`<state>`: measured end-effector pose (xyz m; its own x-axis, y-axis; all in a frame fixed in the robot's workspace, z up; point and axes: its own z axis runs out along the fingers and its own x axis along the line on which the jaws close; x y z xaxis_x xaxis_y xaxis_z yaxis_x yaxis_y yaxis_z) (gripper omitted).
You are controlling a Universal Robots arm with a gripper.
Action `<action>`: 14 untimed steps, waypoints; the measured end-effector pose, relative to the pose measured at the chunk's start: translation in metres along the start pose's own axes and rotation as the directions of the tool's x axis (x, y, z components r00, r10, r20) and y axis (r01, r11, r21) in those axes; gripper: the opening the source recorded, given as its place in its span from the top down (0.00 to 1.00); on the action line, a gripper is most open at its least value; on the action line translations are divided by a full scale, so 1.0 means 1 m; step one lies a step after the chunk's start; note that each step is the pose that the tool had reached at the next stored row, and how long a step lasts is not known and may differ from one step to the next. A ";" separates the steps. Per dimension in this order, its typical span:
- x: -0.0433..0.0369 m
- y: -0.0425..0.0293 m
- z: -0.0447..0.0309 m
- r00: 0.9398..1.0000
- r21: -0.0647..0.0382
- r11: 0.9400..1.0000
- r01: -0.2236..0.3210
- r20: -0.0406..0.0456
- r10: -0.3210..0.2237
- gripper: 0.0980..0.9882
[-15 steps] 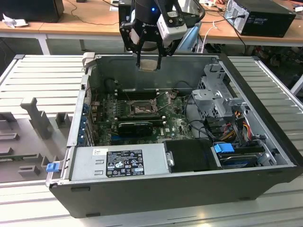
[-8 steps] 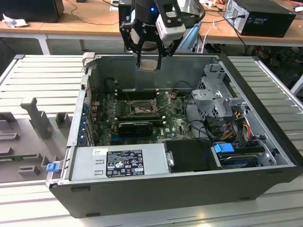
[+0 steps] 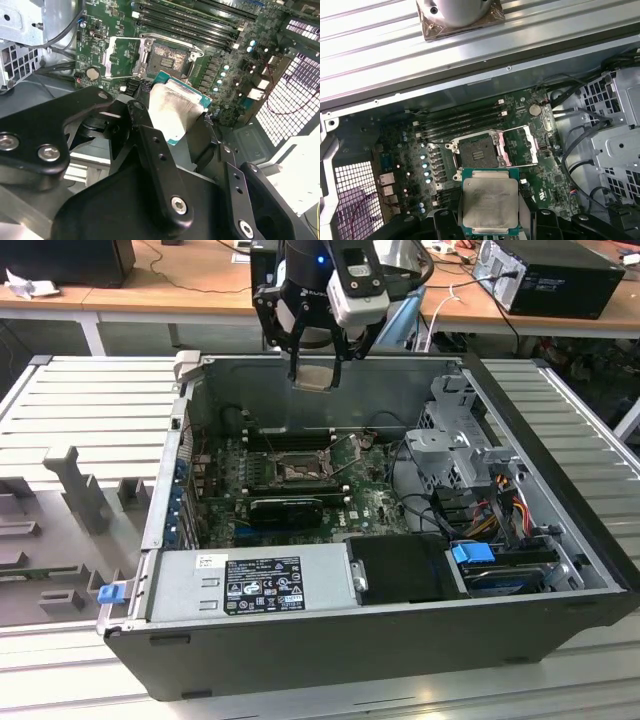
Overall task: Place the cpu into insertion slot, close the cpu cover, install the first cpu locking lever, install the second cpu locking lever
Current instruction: 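Place the cpu into insertion slot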
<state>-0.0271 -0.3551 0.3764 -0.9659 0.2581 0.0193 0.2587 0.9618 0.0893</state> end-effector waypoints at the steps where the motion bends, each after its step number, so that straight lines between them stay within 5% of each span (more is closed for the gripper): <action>1: 0.0000 0.0000 0.0000 1.000 0.000 1.000 -0.007 0.001 0.007 0.51; 14: 0.0000 0.0000 0.0001 0.998 -0.002 0.998 -0.068 0.006 0.068 0.51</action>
<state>-0.0271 -0.3551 0.3764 -0.9460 0.3235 0.0193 0.3239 0.9419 0.0894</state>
